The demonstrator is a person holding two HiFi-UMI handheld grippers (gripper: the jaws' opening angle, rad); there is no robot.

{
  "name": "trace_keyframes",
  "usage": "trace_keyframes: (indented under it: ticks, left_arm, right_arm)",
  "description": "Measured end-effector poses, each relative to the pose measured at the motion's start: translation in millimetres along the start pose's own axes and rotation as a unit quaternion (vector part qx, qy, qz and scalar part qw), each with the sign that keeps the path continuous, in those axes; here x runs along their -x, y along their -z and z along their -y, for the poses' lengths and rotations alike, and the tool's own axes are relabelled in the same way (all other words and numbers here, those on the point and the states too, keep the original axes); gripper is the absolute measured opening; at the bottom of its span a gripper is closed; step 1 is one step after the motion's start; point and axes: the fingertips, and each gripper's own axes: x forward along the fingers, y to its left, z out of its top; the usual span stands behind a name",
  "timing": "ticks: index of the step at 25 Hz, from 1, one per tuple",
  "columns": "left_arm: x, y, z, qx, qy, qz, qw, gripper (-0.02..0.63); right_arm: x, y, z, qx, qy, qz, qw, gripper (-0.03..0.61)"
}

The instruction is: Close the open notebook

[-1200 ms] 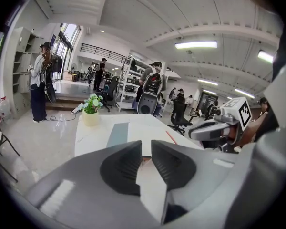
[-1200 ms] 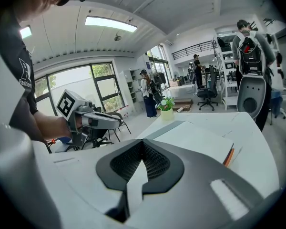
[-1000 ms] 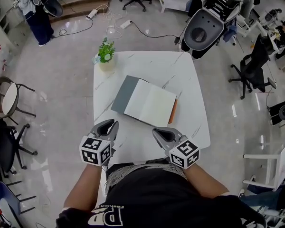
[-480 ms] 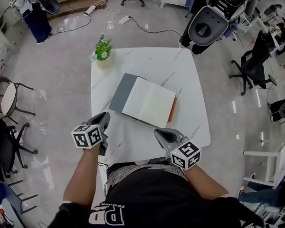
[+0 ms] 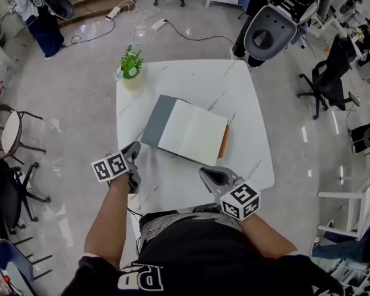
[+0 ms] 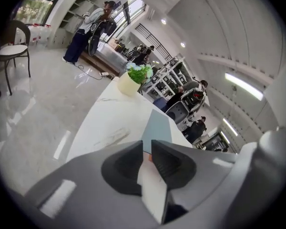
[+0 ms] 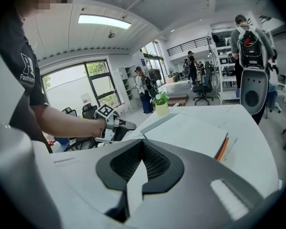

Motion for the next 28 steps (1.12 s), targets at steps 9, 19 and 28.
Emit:
trace_keyframes:
  ticks: [9,19,28]
  left_arm:
    - [-19.4,-3.9,-11.5,0.085,0.041,0.012,0.9954,0.124]
    - [-33.4,-4.6,-3.0,0.163,0.107,0.012,0.9806,0.132]
    - [-32.7,-3.3,-4.5,0.168,0.106,0.005,0.9801,0.132]
  right_arm:
    - [1.6,4.5,2.1,0.001,0.014,-0.009,1.000,-0.006]
    - [7.8,7.7,6.7,-0.004,0.030,-0.012,0.999,-0.006]
    - [11.2,8.2,9.8,-0.004,0.036,-0.011,0.999,-0.006]
